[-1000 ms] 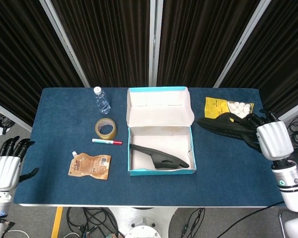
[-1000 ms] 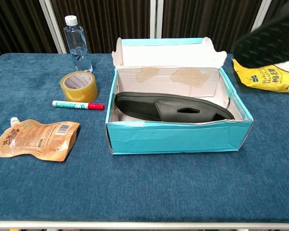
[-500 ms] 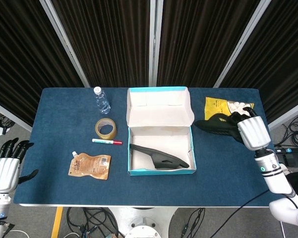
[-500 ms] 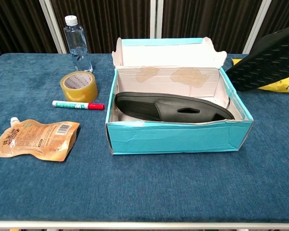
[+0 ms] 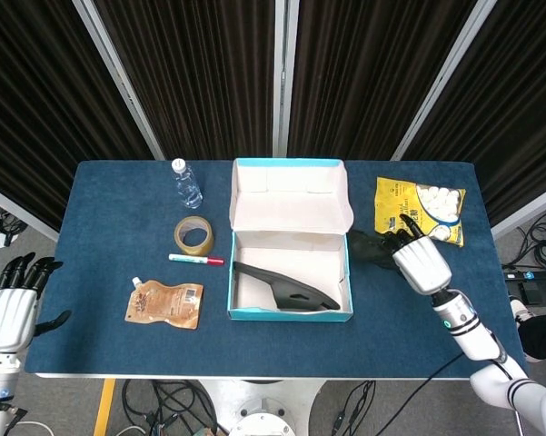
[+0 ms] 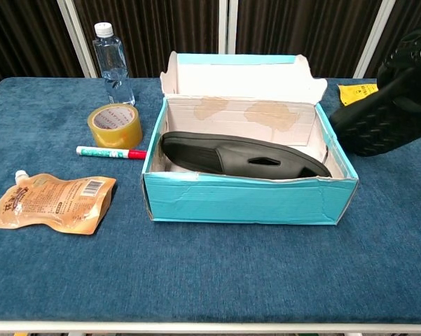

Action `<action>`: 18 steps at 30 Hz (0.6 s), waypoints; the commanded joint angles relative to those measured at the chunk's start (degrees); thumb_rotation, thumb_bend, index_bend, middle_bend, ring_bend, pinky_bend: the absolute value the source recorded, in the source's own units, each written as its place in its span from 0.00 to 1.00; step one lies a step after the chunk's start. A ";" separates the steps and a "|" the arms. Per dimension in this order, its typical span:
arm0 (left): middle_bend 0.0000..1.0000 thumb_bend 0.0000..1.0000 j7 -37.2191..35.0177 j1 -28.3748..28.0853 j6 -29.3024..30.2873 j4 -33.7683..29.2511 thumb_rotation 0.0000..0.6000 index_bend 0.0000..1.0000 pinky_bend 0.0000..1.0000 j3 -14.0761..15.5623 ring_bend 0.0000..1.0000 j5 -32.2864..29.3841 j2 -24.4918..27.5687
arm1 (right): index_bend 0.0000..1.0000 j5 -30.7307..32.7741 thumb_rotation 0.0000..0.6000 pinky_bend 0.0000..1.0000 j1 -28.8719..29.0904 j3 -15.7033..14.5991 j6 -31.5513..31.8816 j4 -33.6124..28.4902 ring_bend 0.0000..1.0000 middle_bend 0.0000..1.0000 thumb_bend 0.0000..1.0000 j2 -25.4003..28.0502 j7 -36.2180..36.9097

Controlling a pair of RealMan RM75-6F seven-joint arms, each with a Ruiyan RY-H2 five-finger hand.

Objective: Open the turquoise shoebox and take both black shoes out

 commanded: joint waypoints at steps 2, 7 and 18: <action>0.18 0.02 0.07 -0.06 0.01 0.01 1.00 0.23 0.11 0.04 0.08 0.18 -0.05 | 0.04 2.28 1.00 0.02 -2.20 -1.37 -4.57 -8.84 0.10 0.18 0.11 3.97 -5.74; 0.18 0.02 0.16 0.10 0.30 -0.21 1.00 0.23 0.11 0.07 0.08 0.25 0.13 | 0.00 6.45 1.00 0.00 -3.60 -0.38 -7.96 -20.46 0.00 0.00 0.00 9.87 -12.58; 0.18 0.02 0.87 0.45 0.96 -1.02 1.00 0.23 0.11 0.27 0.08 0.72 0.61 | 0.00 10.53 1.00 0.00 -5.16 -2.71 -15.72 -33.06 0.00 0.00 0.00 18.42 -21.89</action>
